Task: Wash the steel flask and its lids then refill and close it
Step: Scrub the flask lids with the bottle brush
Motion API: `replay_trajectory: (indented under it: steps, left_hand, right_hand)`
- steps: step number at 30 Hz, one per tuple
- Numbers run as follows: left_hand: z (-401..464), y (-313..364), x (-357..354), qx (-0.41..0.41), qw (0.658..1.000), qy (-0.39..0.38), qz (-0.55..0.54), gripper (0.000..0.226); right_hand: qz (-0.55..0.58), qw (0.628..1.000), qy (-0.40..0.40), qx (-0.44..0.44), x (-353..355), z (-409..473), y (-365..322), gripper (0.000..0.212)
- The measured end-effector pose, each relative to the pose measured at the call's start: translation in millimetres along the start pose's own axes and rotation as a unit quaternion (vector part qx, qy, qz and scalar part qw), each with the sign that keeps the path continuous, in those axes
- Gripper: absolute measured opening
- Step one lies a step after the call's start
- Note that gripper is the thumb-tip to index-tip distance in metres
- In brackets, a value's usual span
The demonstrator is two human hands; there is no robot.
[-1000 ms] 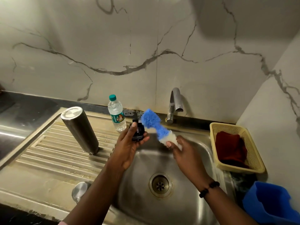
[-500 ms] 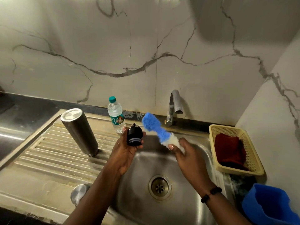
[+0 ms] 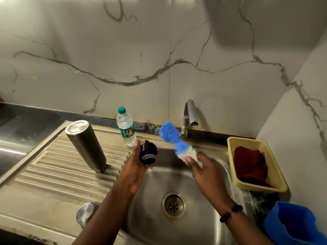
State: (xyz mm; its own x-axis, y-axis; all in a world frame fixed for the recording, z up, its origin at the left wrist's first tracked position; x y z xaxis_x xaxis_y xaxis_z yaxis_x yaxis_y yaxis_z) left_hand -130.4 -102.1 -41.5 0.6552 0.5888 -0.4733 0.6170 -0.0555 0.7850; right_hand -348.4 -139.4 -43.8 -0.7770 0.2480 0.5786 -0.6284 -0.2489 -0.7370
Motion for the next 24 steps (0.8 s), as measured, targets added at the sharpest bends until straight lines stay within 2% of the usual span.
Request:
replay_trajectory:
  steps: [2,4,7,9,11,13,15,17,19,20,22,24]
  left_hand:
    - [0.0,1.4,-1.2,-0.017,1.0,-0.001,0.007,0.058]
    - [-2.0,3.9,-3.7,-0.026,1.0,0.001,0.007,0.056]
    - [-5.2,6.4,-5.5,-0.033,0.999,0.005,0.003,0.045]
    - [-5.8,5.1,-6.2,-0.049,0.999,-0.003,0.002,0.044]
    - [-6.3,5.3,-7.3,-0.06,0.998,-0.014,-0.004,0.042]
    - [-7.2,8.3,-7.0,-0.068,0.997,-0.032,-0.005,0.05]
    - [-7.1,9.1,-5.0,-0.065,0.996,-0.06,0.001,0.07]
    - [-7.9,7.9,-3.7,-0.052,0.996,-0.075,-0.009,0.079]
    - [-9.4,8.0,-7.0,-0.033,0.998,-0.051,-0.034,0.066]
    - [-9.9,8.8,-9.7,-0.024,0.998,-0.03,-0.044,0.053]
    - [-10.1,9.7,-14.2,-0.012,0.999,0.0,-0.043,0.034]
    - [-11.3,10.4,-18.7,-0.008,0.999,0.023,-0.046,0.03]
  right_hand:
    - [0.057,0.998,0.019,-0.015,5.0,-4.5,-2.5,0.024]
    - [0.124,0.992,-0.008,-0.035,8.0,-11.4,-5.3,0.022]
    - [0.097,0.991,-0.082,-0.048,3.0,-15.6,-5.5,0.024]
    - [0.052,0.997,-0.05,-0.029,1.1,-14.0,-1.4,0.032]
    - [0.085,0.996,-0.004,-0.029,3.6,-13.7,-1.1,0.037]
    - [0.106,0.993,-0.025,-0.04,4.7,-13.0,-5.7,0.042]
    - [0.073,0.995,-0.046,-0.051,3.0,-11.0,-4.4,0.043]
    - [0.038,0.999,-0.006,-0.038,4.7,-9.3,-1.4,0.034]
    - [0.114,0.992,0.03,-0.044,10.8,-11.8,-7.3,0.026]
    - [0.143,0.989,0.019,-0.041,13.0,-14.2,-11.2,0.028]
    - [0.112,0.993,-0.025,-0.001,13.0,-19.7,-16.4,0.043]
    - [0.051,0.997,-0.043,0.03,8.4,-21.5,-13.5,0.066]
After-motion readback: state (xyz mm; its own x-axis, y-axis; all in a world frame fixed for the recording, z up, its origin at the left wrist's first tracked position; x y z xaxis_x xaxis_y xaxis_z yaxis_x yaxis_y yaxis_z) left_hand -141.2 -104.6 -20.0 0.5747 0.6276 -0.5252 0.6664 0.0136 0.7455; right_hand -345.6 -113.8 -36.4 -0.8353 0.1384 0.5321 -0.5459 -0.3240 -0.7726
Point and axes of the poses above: each hand's wrist, its own z-axis towards the middle knuckle, its own x-axis out of the back of the hand, y = z × x, the point moved 1 cm from there along z, towards the middle knuckle, and after that the axes turned 14 degrees about y, right-handed, at the moved point
